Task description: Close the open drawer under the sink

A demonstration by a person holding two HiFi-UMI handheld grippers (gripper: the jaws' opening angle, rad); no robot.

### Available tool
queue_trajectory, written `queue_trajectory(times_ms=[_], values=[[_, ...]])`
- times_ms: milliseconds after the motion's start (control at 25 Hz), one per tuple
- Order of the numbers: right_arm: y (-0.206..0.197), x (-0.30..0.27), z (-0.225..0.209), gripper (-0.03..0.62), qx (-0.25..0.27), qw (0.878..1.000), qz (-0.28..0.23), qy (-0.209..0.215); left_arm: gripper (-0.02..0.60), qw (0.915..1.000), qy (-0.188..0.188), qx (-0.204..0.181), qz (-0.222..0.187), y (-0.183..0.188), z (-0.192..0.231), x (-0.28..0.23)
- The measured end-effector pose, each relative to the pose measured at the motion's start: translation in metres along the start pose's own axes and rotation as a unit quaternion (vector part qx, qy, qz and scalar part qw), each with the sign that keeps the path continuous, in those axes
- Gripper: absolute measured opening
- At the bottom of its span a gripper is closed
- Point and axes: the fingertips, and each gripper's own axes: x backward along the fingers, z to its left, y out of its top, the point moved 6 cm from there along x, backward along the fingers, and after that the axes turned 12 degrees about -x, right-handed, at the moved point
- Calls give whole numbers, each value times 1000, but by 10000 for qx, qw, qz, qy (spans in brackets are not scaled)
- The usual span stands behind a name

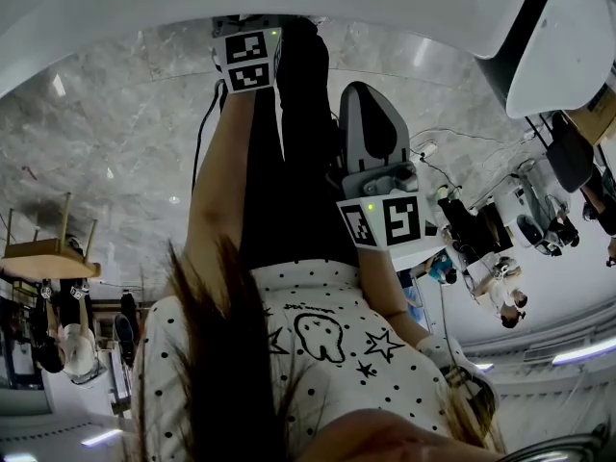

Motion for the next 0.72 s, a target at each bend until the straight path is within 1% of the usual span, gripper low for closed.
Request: queue_trajectory(times_ms=[720], values=[[1,-3,-1,14,-31,10000,-7,-10,138,10000,52,0,-15,1,1,-2]])
